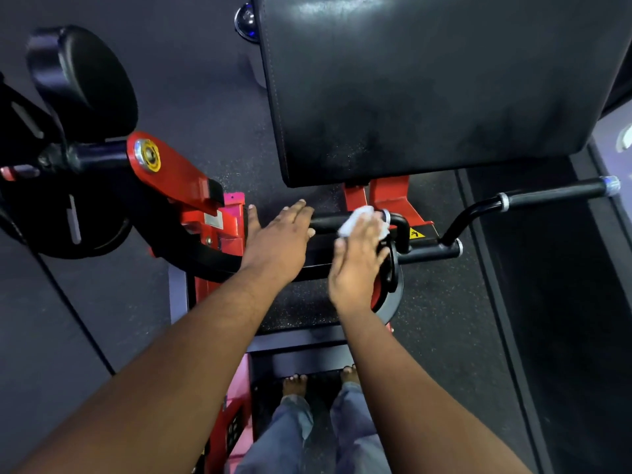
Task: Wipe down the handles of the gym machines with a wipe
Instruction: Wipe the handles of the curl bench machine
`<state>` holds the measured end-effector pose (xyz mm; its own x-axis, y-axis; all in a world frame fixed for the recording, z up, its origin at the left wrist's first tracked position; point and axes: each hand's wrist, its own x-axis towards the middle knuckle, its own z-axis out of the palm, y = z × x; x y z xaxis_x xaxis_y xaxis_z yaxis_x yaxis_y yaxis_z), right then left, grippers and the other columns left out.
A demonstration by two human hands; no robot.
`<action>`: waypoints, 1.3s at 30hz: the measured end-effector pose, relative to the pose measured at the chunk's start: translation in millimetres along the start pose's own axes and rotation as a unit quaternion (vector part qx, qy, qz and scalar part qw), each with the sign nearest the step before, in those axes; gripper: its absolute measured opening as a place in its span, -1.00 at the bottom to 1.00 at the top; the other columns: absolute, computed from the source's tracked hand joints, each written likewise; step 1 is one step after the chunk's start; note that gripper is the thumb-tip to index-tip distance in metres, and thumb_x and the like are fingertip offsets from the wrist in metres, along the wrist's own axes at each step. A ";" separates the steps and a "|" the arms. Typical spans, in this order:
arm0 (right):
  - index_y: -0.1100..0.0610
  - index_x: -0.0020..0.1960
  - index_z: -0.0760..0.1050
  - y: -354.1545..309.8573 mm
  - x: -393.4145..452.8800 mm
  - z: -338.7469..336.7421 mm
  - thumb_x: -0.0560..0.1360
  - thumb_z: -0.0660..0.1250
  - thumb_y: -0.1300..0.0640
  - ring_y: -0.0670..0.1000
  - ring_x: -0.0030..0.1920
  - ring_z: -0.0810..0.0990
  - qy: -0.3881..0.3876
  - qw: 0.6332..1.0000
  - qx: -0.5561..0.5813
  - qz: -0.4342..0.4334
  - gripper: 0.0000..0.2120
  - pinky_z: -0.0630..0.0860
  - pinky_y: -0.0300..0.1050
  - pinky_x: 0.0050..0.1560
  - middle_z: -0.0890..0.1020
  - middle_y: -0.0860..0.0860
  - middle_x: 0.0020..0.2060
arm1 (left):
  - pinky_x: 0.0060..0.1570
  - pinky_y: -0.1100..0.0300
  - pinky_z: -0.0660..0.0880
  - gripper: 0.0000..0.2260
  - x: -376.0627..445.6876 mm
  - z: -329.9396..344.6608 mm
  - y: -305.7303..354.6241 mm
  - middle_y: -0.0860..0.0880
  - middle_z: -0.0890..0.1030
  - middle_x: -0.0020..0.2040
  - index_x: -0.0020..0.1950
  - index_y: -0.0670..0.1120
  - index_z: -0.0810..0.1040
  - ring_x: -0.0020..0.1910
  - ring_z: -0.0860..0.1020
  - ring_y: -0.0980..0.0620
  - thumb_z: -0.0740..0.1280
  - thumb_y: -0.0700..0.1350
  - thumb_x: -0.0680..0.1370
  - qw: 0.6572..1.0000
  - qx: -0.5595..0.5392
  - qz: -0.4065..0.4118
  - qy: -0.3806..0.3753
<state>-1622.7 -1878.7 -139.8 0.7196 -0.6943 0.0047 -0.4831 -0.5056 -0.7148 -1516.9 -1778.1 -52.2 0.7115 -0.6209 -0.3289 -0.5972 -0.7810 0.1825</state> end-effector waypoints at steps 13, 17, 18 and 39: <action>0.03 0.60 0.13 -75.2 49.7 -39.6 0.58 0.02 -0.43 0.12 0.55 0.24 0.018 0.583 0.692 0.426 -0.23 0.13 0.24 0.56 0.24 0.04 0.57 | 0.53 -0.43 -0.17 -0.53 1.0 2.6 -1.0 0.09 -0.02 0.70 0.67 0.07 0.06 0.66 0.10 0.03 0.03 0.04 0.76 1.000 0.015 -0.003 -0.004; 0.12 0.59 0.19 -80.6 42.4 -18.2 0.50 0.10 -0.50 0.12 0.50 0.35 -0.082 0.552 0.703 0.442 -0.09 0.17 0.15 0.57 0.42 0.17 0.46 | 0.53 -0.43 -0.19 -0.52 2.6 2.8 -0.4 0.10 -0.04 0.70 0.68 0.08 0.04 0.66 0.10 0.03 0.03 0.03 0.75 1.000 0.011 -0.004 0.001; 0.15 0.54 0.30 -86.6 33.6 -10.2 0.47 0.14 -0.51 0.11 0.46 0.42 -0.118 0.542 0.709 0.437 -0.09 0.23 0.10 0.55 0.52 0.18 0.36 | 0.53 -0.43 -0.19 -0.52 2.8 2.1 -0.3 0.09 -0.05 0.70 0.68 0.08 0.03 0.66 0.09 0.02 0.03 0.03 0.75 1.000 0.015 -0.004 -0.001; 0.14 0.55 0.31 -23.0 29.1 -40.7 0.62 0.13 0.36 0.07 0.58 0.21 0.036 0.998 -0.012 0.049 -0.49 0.08 0.11 0.58 0.33 0.07 0.55 | 0.50 -0.47 -0.20 -0.52 3.2 7.2 -5.2 0.08 -0.07 0.70 0.68 0.05 0.03 0.66 0.09 0.01 0.06 -0.03 0.76 1.000 -0.025 0.016 0.005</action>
<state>-1610.9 -1908.2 -94.8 0.6311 -0.7756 -0.0136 -0.5617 -0.4448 -0.6977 -1514.1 -1775.6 -60.9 0.6957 -0.6466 -0.3128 -0.6013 -0.7625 0.2390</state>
